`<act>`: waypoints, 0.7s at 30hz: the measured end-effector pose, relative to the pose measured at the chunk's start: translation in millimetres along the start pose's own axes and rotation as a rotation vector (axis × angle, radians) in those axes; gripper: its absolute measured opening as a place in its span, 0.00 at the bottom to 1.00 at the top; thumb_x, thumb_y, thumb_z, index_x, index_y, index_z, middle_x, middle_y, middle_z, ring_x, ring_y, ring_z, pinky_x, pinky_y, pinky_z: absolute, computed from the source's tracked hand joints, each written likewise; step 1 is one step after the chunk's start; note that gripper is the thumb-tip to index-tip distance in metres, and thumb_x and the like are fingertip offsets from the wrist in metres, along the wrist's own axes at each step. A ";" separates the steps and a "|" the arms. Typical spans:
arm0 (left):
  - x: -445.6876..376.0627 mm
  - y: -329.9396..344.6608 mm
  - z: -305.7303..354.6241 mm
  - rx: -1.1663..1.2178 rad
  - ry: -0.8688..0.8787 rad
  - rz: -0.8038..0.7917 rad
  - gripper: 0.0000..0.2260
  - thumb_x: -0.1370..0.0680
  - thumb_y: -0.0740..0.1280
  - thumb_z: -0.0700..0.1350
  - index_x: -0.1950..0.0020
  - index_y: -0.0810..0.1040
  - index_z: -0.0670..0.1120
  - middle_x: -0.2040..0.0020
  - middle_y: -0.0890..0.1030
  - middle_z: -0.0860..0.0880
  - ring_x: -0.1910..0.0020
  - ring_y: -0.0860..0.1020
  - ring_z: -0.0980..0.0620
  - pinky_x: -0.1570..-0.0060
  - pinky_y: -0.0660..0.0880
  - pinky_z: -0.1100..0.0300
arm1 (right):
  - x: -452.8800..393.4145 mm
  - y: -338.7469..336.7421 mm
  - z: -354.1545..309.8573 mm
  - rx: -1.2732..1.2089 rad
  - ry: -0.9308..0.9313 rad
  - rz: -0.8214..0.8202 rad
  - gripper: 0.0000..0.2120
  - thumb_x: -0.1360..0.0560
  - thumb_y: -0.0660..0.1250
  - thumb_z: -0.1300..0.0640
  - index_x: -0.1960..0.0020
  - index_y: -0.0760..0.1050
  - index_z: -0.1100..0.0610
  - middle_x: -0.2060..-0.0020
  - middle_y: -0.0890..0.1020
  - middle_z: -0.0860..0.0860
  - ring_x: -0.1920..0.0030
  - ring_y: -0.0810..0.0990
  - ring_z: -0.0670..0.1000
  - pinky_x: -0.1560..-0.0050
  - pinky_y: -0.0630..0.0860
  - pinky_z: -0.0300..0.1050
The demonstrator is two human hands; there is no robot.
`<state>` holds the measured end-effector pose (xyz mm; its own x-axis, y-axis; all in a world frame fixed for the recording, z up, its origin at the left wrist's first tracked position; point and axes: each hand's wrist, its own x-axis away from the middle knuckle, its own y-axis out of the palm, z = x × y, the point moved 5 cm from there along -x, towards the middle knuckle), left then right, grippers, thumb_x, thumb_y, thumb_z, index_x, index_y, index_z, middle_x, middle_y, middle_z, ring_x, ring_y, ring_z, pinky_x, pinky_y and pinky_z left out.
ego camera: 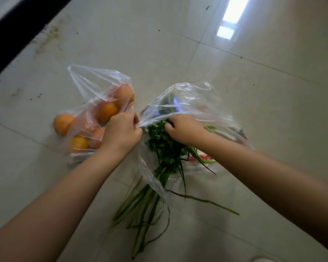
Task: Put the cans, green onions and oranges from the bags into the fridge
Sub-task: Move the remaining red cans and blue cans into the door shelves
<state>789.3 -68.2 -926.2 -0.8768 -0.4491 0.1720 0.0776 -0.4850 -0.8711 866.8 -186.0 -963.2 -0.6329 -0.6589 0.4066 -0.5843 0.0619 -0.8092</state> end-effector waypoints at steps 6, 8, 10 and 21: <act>-2.2 -0.3 4.1 0.051 -0.009 0.017 0.06 0.25 0.65 0.39 0.50 0.78 0.39 0.59 0.75 0.47 0.59 0.72 0.50 0.59 0.66 0.61 | -21.0 13.5 -1.3 -0.295 0.186 0.031 0.26 0.33 0.68 0.46 0.43 0.68 0.62 0.50 0.76 0.57 0.49 0.75 0.56 0.49 0.75 0.48; -1.4 -0.6 -0.2 0.067 -0.043 0.044 0.06 0.24 0.64 0.39 0.52 0.78 0.38 0.60 0.77 0.45 0.59 0.73 0.48 0.60 0.66 0.59 | -20.7 20.9 -5.4 -0.141 0.227 0.014 0.33 0.33 0.70 0.47 0.36 0.62 0.62 0.39 0.70 0.60 0.38 0.69 0.60 0.40 0.71 0.52; -0.6 0.5 -5.1 0.079 -0.068 0.054 0.06 0.24 0.63 0.38 0.53 0.78 0.37 0.59 0.78 0.42 0.58 0.75 0.45 0.59 0.68 0.57 | -16.2 24.0 -8.8 -0.021 0.253 0.044 0.34 0.31 0.71 0.51 0.34 0.59 0.62 0.35 0.66 0.60 0.35 0.64 0.62 0.37 0.67 0.56; -1.0 2.6 -7.2 0.117 -0.111 0.059 0.07 0.23 0.62 0.38 0.52 0.78 0.37 0.58 0.77 0.42 0.59 0.71 0.49 0.59 0.64 0.59 | -2.1 27.9 -12.1 -0.269 0.151 0.135 0.21 0.30 0.65 0.68 0.39 0.65 0.62 0.40 0.72 0.60 0.41 0.74 0.62 0.43 0.74 0.54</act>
<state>786.9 -63.5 -932.0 -0.8120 -0.5560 0.1777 0.1876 -0.5369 -0.8225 845.7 -173.8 -981.5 -0.7701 -0.5141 0.3777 -0.5904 0.3500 -0.7273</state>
